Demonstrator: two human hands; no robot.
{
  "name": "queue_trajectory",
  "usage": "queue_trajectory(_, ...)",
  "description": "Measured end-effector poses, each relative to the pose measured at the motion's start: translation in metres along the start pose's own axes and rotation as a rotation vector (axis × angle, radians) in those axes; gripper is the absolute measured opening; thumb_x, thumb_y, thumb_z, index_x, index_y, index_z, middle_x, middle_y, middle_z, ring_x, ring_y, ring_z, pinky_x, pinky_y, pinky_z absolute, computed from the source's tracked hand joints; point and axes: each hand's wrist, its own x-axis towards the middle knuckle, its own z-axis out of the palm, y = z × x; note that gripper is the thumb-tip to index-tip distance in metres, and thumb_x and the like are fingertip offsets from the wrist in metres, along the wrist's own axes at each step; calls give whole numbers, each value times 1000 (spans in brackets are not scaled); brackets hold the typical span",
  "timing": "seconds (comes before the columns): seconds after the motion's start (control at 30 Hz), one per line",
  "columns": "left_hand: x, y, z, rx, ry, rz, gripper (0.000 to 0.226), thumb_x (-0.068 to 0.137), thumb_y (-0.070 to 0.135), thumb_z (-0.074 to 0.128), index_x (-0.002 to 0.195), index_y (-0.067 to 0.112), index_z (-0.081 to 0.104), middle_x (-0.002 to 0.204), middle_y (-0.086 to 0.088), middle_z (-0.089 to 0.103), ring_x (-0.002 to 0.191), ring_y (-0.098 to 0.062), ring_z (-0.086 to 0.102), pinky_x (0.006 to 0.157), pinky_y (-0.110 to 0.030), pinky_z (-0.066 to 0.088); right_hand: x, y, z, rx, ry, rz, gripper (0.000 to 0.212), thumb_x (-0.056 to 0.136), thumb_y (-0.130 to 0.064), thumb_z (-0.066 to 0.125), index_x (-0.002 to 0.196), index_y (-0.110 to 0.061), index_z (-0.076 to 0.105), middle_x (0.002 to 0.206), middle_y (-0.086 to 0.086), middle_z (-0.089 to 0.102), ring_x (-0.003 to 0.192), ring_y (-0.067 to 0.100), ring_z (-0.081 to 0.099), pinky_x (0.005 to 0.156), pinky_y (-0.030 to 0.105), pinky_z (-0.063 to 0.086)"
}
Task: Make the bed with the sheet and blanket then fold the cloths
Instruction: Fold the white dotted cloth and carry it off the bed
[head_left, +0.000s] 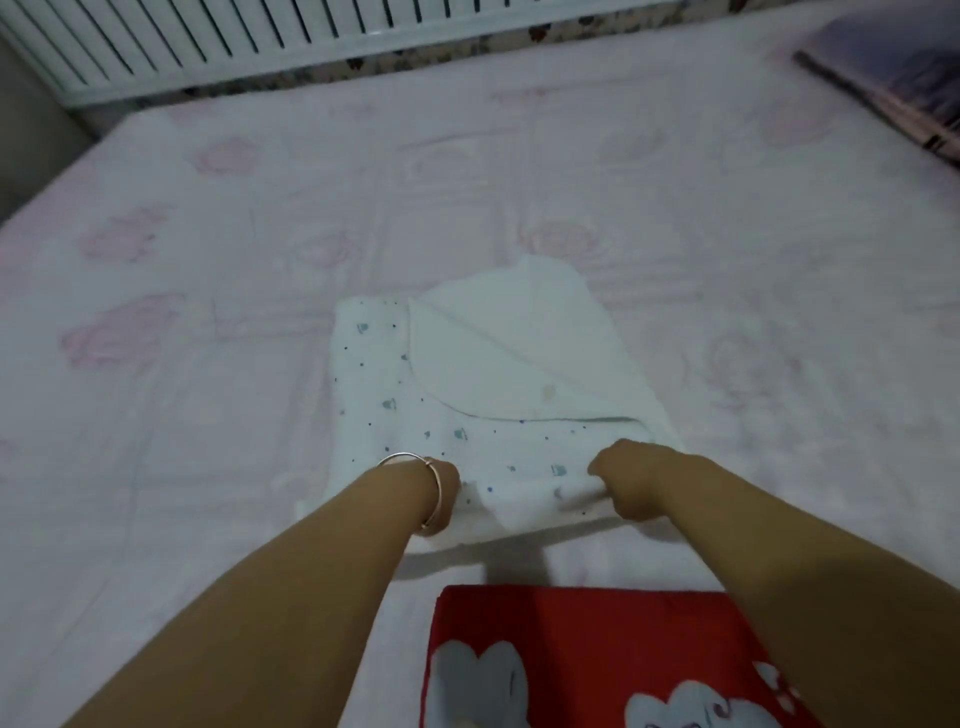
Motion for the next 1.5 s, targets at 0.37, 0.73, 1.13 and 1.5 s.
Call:
queue_trajectory(0.37, -178, -21, -147, -104, 768, -211, 31, 90, 6, 46, 120, 9, 54, 122, -17, 57, 111, -36, 58, 89, -42, 47, -150, 39, -131, 502, 868, 193, 23, 95, -14, 39, 110, -1, 51, 110, 25, 61, 90, 37, 56, 67, 33, 36)
queue_trajectory(0.73, -279, -23, -237, -4, 1164, -263, 23, 89, 5, 47, 111, 8, 54, 114, -16, 60, 105, -35, 57, 84, -42, 46, -258, 85, -224, 255, 914, 184, 27, 86, -30, 65, 106, -13, 69, 106, 15, 64, 94, 33, 60, 68, 29, 40)
queue_trajectory(1.13, -276, -36, -274, -83, 1282, -240, 28, 88, -7, 44, 115, 0, 51, 114, -23, 57, 108, -38, 53, 88, -48, 45, -254, 86, -254, 218, 1229, 349, 25, 95, -7, 40, 116, -4, 53, 113, 24, 61, 103, 39, 59, 69, 39, 39)
queue_trajectory(1.5, -267, -15, -181, -94, 980, -8, 31, 82, 4, 52, 108, 19, 60, 113, -12, 64, 107, -33, 59, 87, -36, 47, -283, 78, -175, 39, 786, 101, 18, 91, -18, 55, 106, -15, 64, 113, 15, 63, 103, 32, 60, 76, 31, 43)
